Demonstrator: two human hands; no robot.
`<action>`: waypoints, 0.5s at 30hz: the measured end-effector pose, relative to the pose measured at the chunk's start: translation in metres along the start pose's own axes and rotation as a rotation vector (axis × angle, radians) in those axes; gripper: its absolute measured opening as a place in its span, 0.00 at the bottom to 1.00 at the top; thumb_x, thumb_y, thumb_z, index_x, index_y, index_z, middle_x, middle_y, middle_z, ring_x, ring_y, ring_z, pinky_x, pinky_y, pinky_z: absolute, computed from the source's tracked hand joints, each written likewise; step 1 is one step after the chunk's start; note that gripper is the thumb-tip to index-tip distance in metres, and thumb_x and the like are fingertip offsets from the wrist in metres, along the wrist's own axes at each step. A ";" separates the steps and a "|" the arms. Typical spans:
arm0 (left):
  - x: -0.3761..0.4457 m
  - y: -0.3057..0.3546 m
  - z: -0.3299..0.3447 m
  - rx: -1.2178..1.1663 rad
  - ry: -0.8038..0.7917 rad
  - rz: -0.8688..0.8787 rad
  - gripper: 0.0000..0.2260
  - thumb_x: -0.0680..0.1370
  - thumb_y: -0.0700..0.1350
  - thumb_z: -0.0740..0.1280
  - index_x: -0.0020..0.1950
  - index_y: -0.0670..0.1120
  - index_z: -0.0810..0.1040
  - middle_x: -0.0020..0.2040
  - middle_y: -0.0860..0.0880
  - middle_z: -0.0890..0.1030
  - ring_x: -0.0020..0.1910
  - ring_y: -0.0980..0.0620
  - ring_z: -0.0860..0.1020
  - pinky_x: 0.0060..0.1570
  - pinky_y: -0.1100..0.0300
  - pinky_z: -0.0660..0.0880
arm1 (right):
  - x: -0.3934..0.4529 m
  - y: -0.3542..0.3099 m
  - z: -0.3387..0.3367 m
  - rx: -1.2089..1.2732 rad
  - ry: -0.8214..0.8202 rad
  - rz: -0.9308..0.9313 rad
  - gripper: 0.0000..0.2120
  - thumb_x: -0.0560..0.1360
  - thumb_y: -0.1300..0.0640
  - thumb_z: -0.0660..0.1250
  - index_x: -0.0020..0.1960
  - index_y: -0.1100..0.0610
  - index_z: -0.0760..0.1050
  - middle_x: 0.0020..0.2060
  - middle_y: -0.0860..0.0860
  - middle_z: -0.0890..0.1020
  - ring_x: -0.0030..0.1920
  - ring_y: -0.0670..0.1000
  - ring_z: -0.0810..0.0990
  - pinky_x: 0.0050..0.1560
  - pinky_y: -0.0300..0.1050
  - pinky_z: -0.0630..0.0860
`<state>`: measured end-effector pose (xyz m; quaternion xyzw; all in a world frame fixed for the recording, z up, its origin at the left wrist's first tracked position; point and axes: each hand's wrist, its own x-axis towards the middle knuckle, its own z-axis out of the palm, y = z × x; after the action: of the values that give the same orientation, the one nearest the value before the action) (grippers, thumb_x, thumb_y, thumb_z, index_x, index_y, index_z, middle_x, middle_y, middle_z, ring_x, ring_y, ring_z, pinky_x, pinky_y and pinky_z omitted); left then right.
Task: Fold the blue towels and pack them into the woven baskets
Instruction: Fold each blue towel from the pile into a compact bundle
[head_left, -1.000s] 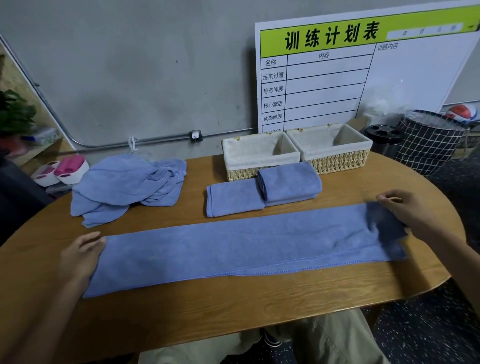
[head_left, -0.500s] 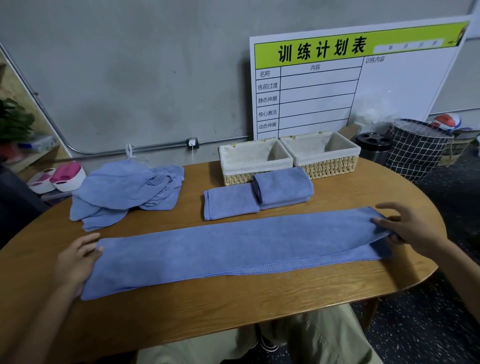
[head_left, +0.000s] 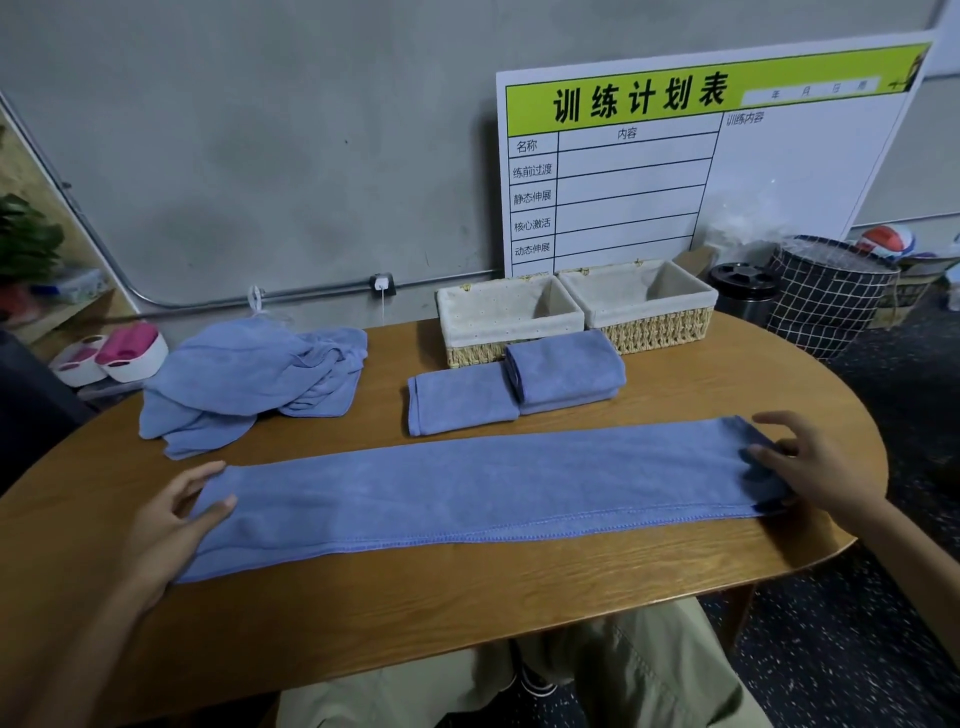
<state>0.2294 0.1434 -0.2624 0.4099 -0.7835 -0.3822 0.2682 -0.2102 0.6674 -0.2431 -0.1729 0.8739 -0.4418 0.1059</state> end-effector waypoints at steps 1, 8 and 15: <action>-0.002 0.001 0.000 0.033 -0.010 0.024 0.17 0.77 0.43 0.73 0.65 0.54 0.78 0.65 0.54 0.77 0.66 0.51 0.72 0.62 0.50 0.70 | 0.001 -0.001 0.001 -0.013 0.013 -0.017 0.19 0.79 0.60 0.68 0.68 0.53 0.69 0.44 0.56 0.80 0.43 0.55 0.80 0.36 0.52 0.78; -0.005 0.002 0.004 -0.009 0.020 -0.020 0.11 0.79 0.40 0.71 0.60 0.51 0.81 0.66 0.48 0.78 0.70 0.46 0.71 0.62 0.50 0.70 | 0.027 -0.001 0.016 -0.166 0.157 -0.095 0.17 0.81 0.60 0.64 0.69 0.57 0.68 0.34 0.57 0.75 0.33 0.57 0.74 0.31 0.48 0.65; -0.024 0.002 0.015 -0.057 0.020 -0.031 0.10 0.79 0.40 0.70 0.59 0.48 0.82 0.66 0.47 0.77 0.70 0.46 0.71 0.62 0.53 0.69 | 0.049 -0.001 0.011 -0.207 0.246 -0.099 0.14 0.80 0.60 0.64 0.66 0.59 0.71 0.38 0.56 0.76 0.38 0.58 0.74 0.33 0.47 0.64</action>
<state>0.2295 0.1700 -0.2718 0.4178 -0.7632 -0.4044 0.2817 -0.2515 0.6389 -0.2500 -0.1701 0.9115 -0.3721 -0.0423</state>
